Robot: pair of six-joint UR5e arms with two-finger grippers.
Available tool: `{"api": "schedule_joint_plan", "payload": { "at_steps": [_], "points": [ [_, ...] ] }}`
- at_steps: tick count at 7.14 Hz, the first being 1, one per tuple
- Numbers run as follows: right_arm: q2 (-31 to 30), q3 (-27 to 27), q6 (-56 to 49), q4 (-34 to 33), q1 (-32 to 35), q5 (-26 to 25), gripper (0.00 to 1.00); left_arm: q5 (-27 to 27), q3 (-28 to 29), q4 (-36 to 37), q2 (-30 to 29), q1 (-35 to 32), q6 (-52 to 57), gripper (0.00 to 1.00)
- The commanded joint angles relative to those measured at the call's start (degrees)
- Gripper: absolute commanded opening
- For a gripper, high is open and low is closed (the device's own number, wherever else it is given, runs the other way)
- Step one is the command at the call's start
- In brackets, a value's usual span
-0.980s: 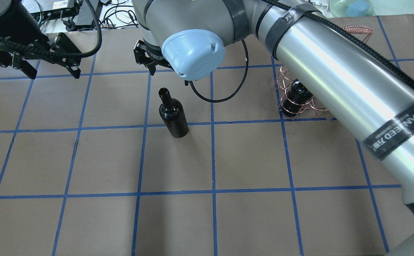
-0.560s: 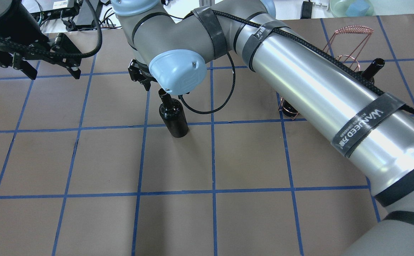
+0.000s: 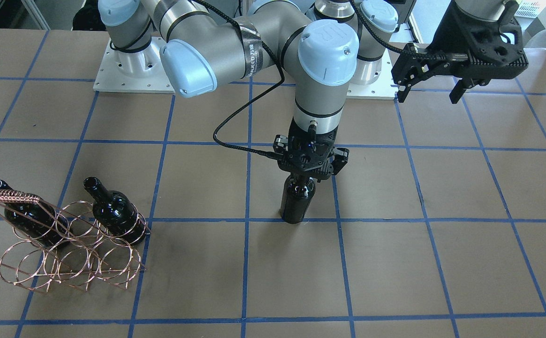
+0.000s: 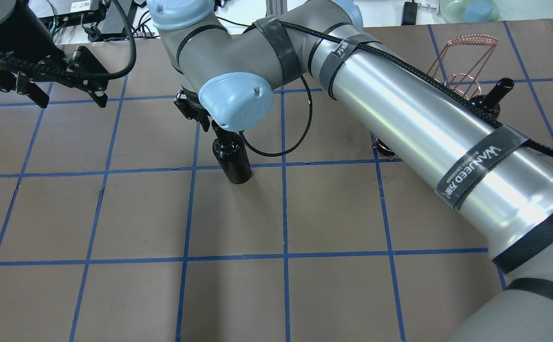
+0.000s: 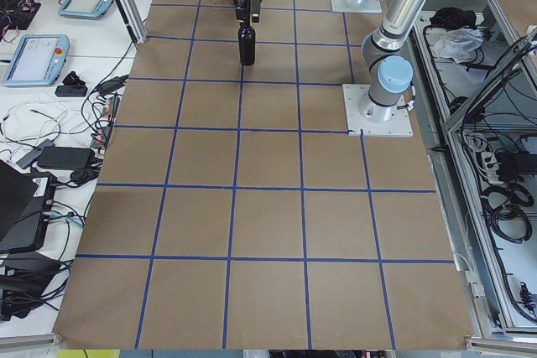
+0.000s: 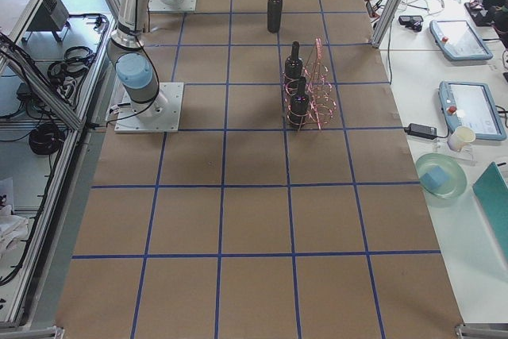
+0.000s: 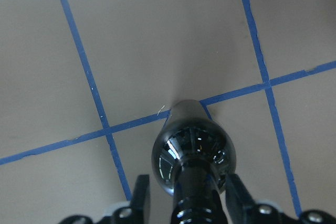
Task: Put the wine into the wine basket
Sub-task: 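Close the right gripper on the bottle neck, then lift the bottle and carry it to the wire rack with the right gripper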
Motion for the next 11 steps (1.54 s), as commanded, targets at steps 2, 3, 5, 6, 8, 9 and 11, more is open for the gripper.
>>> {"api": "schedule_joint_plan", "payload": {
  "at_steps": [2,3,5,6,8,9,11],
  "points": [
    [-0.3,0.4,-0.2,0.1,-0.2,-0.5,0.0,0.1,0.0,-0.1,0.0,0.0,0.1,1.0],
    [-2.2,0.4,-0.7,0.5,-0.8,-0.7,0.0,0.0,0.0,-0.1,0.0,0.0,0.0,1.0],
    [-10.7,1.6,-7.2,11.4,-5.5,-0.9,0.0,-0.1,0.0,-0.1,-0.2,-0.3,-0.3,1.0],
    [-15.8,4.5,-13.0,16.7,-8.3,-2.1,0.0,-0.4,-0.1,0.3,-0.6,-1.7,-0.9,1.0],
    [-26.7,11.3,-31.4,23.1,-17.3,-7.0,0.0,-0.4,-0.8,1.7,-1.0,-6.9,-6.2,1.0],
    [-29.2,11.9,-39.4,23.6,-24.3,-6.7,0.0,-0.7,-1.1,2.3,-1.0,-7.8,-6.7,1.0],
    [-29.7,11.9,-51.7,24.3,-36.1,-6.6,0.0,-0.8,-1.4,1.8,-0.9,-7.9,-6.3,1.0]
  ]
}}
